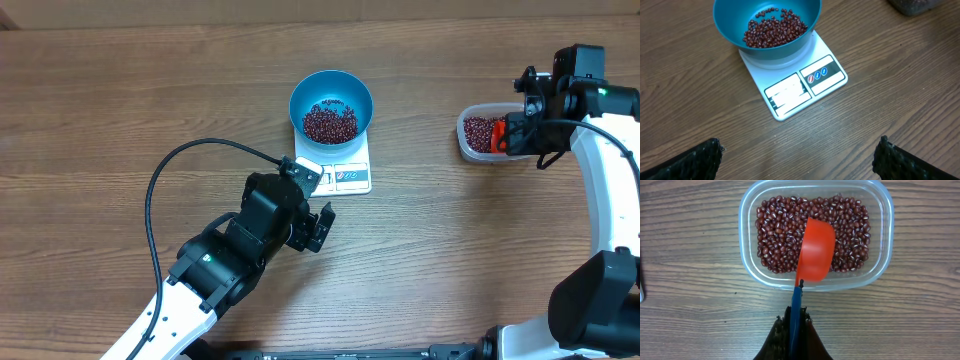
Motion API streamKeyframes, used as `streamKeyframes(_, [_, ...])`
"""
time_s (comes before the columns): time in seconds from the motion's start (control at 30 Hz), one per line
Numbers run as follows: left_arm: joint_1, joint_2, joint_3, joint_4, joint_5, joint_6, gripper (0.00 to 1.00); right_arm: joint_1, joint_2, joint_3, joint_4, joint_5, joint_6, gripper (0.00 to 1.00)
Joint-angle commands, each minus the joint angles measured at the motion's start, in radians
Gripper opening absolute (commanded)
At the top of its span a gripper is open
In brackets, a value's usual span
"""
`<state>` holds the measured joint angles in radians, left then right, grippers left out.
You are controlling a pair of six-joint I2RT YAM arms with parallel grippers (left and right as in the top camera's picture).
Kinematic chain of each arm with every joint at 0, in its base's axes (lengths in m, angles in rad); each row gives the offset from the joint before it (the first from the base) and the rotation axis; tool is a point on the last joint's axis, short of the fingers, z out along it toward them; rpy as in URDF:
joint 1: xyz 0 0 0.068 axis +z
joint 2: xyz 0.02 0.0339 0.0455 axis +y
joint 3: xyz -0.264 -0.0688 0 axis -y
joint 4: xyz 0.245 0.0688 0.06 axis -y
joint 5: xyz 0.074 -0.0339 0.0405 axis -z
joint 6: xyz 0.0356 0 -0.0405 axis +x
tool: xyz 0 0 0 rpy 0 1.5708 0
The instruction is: Scoop item into bowl and weigh 150g on scale
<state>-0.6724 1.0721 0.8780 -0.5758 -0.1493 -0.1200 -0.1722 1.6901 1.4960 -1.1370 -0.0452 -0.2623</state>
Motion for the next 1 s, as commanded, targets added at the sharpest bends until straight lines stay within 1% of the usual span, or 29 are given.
streamKeyframes(0.0, [0.005, 0.007, -0.001, 0.0, 0.012, 0.016, 1.0, 0.003, 0.006, -0.005, 0.005, -0.001, 0.003, 0.04])
streamKeyframes(0.57, [0.005, 0.007, -0.001, 0.0, 0.011, 0.016, 0.99, 0.003, 0.006, -0.005, 0.002, 0.0, 0.002, 0.04])
streamKeyframes(0.97, [0.005, 0.007, -0.001, 0.0, 0.011, 0.016, 1.0, 0.003, 0.006, -0.005, 0.005, 0.0, -0.024, 0.04])
